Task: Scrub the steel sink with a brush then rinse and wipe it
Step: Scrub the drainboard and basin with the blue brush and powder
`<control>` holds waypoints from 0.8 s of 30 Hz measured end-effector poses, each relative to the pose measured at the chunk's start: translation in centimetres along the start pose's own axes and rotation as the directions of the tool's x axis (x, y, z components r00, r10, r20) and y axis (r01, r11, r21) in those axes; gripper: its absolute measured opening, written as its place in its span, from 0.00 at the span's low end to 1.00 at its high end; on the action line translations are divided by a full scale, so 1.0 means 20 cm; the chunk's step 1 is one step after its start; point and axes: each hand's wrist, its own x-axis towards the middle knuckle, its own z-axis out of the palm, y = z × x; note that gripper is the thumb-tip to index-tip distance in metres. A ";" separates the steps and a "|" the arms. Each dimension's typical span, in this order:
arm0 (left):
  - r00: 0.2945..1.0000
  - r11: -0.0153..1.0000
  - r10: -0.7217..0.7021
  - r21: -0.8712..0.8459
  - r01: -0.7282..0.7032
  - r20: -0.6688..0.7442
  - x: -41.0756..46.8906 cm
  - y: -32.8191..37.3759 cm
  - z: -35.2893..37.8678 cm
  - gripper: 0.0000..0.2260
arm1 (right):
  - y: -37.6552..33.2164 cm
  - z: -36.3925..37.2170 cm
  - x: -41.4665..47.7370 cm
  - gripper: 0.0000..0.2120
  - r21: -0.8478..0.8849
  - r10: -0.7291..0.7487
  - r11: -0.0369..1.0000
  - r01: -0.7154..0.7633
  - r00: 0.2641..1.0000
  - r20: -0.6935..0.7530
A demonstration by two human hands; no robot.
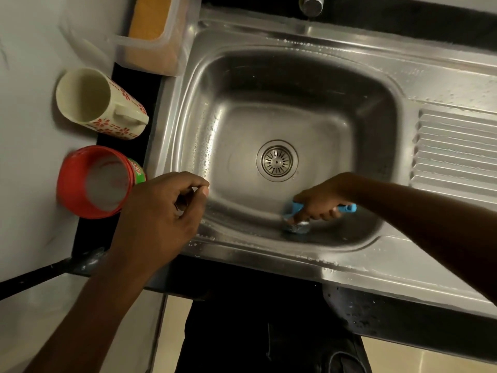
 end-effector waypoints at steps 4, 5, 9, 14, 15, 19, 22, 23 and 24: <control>1.000 1.000 -0.013 -0.001 0.013 -0.003 -0.01 -0.01 0.01 0.05 | -0.26 0.02 0.13 0.27 -0.005 -0.193 0.981 0.194 0.972 -0.131; 1.000 1.000 -0.019 -0.002 0.019 -0.001 -0.02 -0.02 0.01 0.05 | -0.35 0.04 0.19 0.27 0.004 -0.267 0.962 0.272 0.948 -0.175; 1.000 1.000 -0.023 -0.013 0.023 0.022 -0.04 0.00 0.02 0.04 | -0.53 0.10 0.36 0.30 0.021 -0.321 0.937 0.348 0.885 -0.337; 0.999 0.999 -0.030 -0.020 0.031 0.040 -0.04 0.03 0.05 0.04 | -0.12 0.04 0.18 0.21 -0.213 -0.167 0.970 0.120 0.961 -0.219; 0.999 1.000 -0.021 -0.019 0.022 0.037 -0.04 0.04 0.06 0.05 | 0.00 0.02 0.10 0.19 -0.218 -0.097 0.974 0.059 0.981 -0.166; 1.000 1.000 0.002 -0.009 -0.002 0.022 -0.02 0.08 0.07 0.05 | 0.14 0.02 -0.04 0.15 -0.204 0.133 0.967 -0.153 0.985 -0.107; 1.000 1.000 0.004 -0.003 -0.004 0.017 -0.03 0.11 0.08 0.05 | -0.14 0.03 -0.01 0.18 -0.168 0.001 0.986 -0.021 0.993 -0.121; 1.000 1.000 0.004 0.001 -0.004 0.019 -0.03 0.12 0.08 0.05 | -0.24 0.03 -0.02 0.25 -0.128 -0.055 0.991 0.038 0.990 -0.128; 1.000 1.000 0.005 0.005 -0.005 0.023 -0.03 0.13 0.07 0.05 | -0.31 0.03 -0.03 0.28 -0.084 -0.096 0.993 0.087 0.988 -0.119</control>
